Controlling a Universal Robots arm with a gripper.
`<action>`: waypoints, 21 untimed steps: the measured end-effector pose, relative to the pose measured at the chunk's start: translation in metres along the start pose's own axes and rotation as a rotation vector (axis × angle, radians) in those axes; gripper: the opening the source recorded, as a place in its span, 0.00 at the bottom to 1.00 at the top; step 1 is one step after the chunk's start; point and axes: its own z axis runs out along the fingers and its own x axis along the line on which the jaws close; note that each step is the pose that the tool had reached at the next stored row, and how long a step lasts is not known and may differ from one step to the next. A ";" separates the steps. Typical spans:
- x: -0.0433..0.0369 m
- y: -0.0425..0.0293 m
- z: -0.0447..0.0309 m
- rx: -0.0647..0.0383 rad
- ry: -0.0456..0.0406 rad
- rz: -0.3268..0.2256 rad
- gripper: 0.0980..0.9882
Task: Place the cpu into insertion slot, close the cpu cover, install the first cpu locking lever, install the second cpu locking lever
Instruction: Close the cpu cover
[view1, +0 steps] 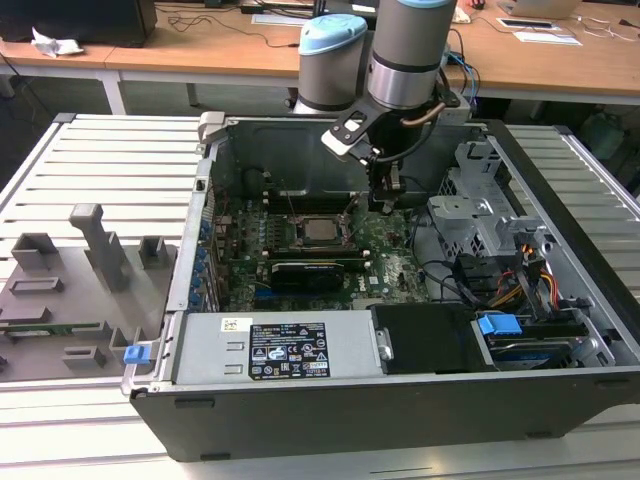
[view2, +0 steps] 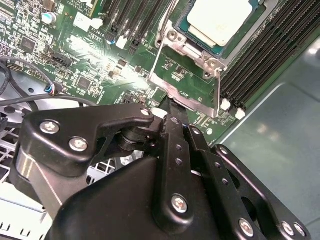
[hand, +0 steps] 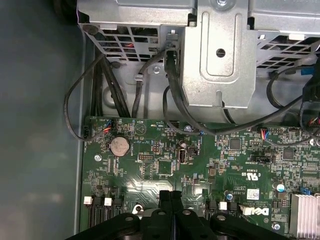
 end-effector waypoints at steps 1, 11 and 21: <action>0.0000 -0.0007 0.0000 0.000 0.0000 0.000 0.01; 0.0002 -0.0060 -0.0001 0.000 0.0000 0.000 0.01; 0.0004 -0.0099 -0.0002 0.000 0.0001 0.000 0.01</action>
